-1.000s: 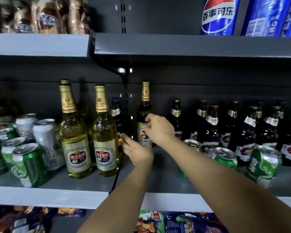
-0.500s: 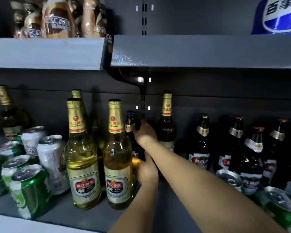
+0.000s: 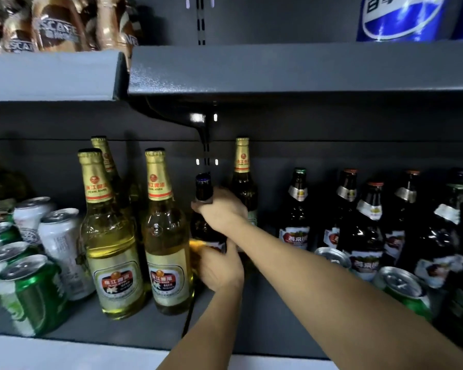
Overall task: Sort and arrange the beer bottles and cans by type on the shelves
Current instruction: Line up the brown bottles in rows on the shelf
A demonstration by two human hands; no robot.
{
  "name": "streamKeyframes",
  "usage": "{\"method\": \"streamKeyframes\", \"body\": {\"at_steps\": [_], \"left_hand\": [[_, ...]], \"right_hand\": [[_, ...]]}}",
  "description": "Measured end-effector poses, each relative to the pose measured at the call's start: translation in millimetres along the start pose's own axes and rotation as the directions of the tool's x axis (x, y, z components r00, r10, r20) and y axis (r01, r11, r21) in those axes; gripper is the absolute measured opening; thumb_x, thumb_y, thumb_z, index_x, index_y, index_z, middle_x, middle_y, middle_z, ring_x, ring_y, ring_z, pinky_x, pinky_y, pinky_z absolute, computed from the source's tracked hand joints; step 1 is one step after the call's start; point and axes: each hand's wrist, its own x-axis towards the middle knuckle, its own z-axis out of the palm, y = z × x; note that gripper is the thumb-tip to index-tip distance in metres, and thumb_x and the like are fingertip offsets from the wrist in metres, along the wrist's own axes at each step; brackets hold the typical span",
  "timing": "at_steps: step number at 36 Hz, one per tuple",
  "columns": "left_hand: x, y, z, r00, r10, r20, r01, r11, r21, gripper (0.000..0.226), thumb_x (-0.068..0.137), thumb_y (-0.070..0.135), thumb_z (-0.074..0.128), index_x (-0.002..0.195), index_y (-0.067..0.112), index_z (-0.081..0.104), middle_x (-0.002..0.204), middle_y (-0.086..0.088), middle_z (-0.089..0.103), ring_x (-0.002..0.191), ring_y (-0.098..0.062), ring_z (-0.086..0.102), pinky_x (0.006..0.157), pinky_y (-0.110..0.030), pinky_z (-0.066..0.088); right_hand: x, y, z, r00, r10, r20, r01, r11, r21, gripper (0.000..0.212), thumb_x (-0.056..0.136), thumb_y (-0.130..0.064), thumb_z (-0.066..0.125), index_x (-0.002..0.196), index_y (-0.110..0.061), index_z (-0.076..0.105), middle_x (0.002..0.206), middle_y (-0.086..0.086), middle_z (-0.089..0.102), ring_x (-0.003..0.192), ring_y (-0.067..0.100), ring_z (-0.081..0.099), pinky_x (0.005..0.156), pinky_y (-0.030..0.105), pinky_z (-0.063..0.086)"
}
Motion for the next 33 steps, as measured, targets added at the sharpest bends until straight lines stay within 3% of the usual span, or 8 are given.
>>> {"method": "streamKeyframes", "body": {"at_steps": [2,5,10,16,20,24,28,33], "left_hand": [[-10,-9,1,0.993,0.113,0.018,-0.113,0.993,-0.013,0.091,0.080,0.032,0.073,0.149,0.003,0.021,0.139,-0.026,0.042,0.129,-0.040,0.040,0.107,-0.046,0.031],[-30,-18,4,0.971,0.239,0.020,-0.239,0.971,-0.023,0.094,0.076,0.032,0.078,0.148,0.001,0.025,0.138,-0.024,0.043,0.130,-0.039,0.038,0.107,-0.045,0.029],[-47,-23,3,0.894,0.348,0.283,-0.340,0.937,-0.080,0.089,0.085,0.030,0.069,0.154,0.017,0.013,0.151,-0.009,0.030,0.139,-0.026,0.025,0.114,-0.039,0.024],[-42,-14,19,0.760,0.294,0.580,-0.295,0.951,-0.095,0.105,0.059,0.033,0.074,0.148,0.037,0.020,0.131,0.001,0.056,0.116,-0.017,0.057,0.101,-0.041,0.048],[-46,-8,31,0.717,0.331,0.613,-0.331,0.936,-0.119,0.091,0.064,0.015,0.084,0.141,0.029,0.037,0.116,0.003,0.063,0.104,-0.017,0.062,0.094,-0.037,0.052],[-52,-7,41,0.715,0.350,0.605,-0.336,0.931,-0.141,0.079,0.064,0.017,0.086,0.128,0.036,0.043,0.102,0.011,0.065,0.097,-0.012,0.063,0.090,-0.033,0.053],[-46,-6,44,0.654,0.336,0.678,-0.295,0.938,-0.180,0.087,0.057,0.021,0.085,0.132,0.032,0.042,0.104,0.006,0.068,0.097,-0.015,0.066,0.089,-0.039,0.055],[-31,-6,39,0.538,0.272,0.798,-0.233,0.958,-0.170,0.101,0.055,0.008,0.083,0.142,0.025,0.034,0.112,0.002,0.066,0.105,-0.018,0.064,0.097,-0.042,0.052]], "right_hand": [[-13,7,-15,1.000,0.011,0.017,-0.011,1.000,0.002,0.037,0.090,-0.051,0.057,0.112,-0.021,0.060,0.114,0.002,0.063,0.103,0.024,0.061,0.078,0.029,0.046],[-29,21,-35,0.999,0.049,0.004,-0.049,0.998,0.032,0.036,0.088,-0.050,0.061,0.112,-0.023,0.061,0.116,0.001,0.064,0.107,0.024,0.060,0.084,0.031,0.047],[-46,45,-61,0.996,0.092,-0.021,-0.090,0.992,0.094,0.031,0.084,-0.046,0.066,0.103,-0.022,0.066,0.108,0.003,0.068,0.101,0.025,0.063,0.089,0.038,0.051],[-50,80,-89,0.984,0.179,-0.016,-0.171,0.962,0.212,0.031,0.082,-0.037,0.071,0.105,-0.017,0.068,0.108,0.005,0.069,0.103,0.025,0.063,0.095,0.041,0.050],[-49,101,-101,0.975,0.224,-0.014,-0.213,0.943,0.257,0.019,0.084,-0.027,0.071,0.097,-0.014,0.067,0.104,0.006,0.068,0.100,0.025,0.064,0.091,0.037,0.050],[-47,111,-110,0.974,0.227,0.007,-0.221,0.938,0.267,0.008,0.086,-0.022,0.069,0.087,-0.017,0.063,0.103,0.008,0.066,0.098,0.024,0.061,0.088,0.034,0.047],[-46,118,-113,0.974,0.228,0.019,-0.224,0.934,0.279,0.013,0.088,-0.023,0.067,0.080,-0.021,0.059,0.097,0.004,0.062,0.091,0.020,0.057,0.085,0.033,0.045],[-48,117,-118,0.980,0.181,0.078,-0.196,0.938,0.285,0.018,0.092,-0.016,0.062,0.076,-0.021,0.056,0.088,-0.003,0.059,0.089,0.015,0.054,0.075,0.026,0.041]]}}
